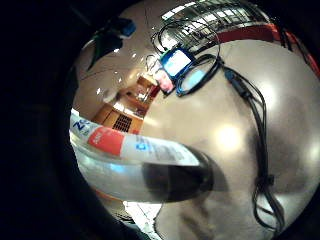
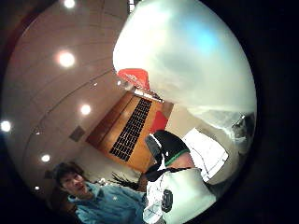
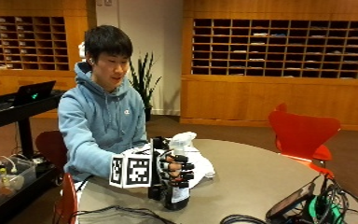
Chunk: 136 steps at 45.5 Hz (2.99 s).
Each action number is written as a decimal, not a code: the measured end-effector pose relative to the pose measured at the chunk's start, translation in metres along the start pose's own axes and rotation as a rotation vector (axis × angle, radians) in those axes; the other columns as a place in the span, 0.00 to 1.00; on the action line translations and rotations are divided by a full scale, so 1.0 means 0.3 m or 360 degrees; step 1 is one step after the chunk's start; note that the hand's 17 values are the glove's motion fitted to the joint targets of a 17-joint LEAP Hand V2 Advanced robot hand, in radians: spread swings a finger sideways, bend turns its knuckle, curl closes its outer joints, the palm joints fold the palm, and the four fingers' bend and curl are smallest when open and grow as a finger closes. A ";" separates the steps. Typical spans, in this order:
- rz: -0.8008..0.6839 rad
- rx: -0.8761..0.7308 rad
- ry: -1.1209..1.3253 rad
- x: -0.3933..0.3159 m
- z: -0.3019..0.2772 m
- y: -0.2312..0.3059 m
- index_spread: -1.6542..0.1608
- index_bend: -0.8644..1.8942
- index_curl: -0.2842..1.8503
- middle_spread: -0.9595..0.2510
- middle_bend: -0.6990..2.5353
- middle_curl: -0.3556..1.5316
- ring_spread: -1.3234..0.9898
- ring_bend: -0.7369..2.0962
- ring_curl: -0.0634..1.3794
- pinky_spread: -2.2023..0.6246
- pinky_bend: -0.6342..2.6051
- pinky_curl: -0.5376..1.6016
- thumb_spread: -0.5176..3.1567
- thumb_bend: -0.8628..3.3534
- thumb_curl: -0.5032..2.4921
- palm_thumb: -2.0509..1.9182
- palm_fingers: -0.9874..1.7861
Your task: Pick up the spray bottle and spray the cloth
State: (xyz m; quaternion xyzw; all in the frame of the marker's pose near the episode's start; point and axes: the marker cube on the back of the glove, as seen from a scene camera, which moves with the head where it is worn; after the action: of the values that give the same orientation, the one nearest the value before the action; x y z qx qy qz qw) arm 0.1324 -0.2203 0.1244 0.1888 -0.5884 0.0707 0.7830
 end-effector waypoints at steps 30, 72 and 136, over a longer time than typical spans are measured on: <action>0.0012 0.0155 0.0034 0.004 0.033 0.002 0.76 0.37 0.29 0.65 0.31 0.41 0.48 0.46 0.30 0.72 0.31 0.41 0.36 0.21 0.31 0.75 0.81; -0.0008 0.0328 0.0461 -0.193 0.035 0.077 0.78 0.39 0.34 0.62 0.36 0.45 0.47 0.46 0.35 0.67 0.33 0.43 0.22 0.20 0.39 0.77 0.84; -0.0572 -0.0844 0.2432 -0.632 0.258 0.229 0.77 0.39 0.39 0.62 0.37 0.45 0.47 0.46 0.36 0.67 0.33 0.44 0.19 0.20 0.42 0.76 0.84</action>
State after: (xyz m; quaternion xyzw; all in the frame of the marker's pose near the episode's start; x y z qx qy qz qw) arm -0.0160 -0.1655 -0.0225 -0.0111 0.1480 -0.0878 0.9850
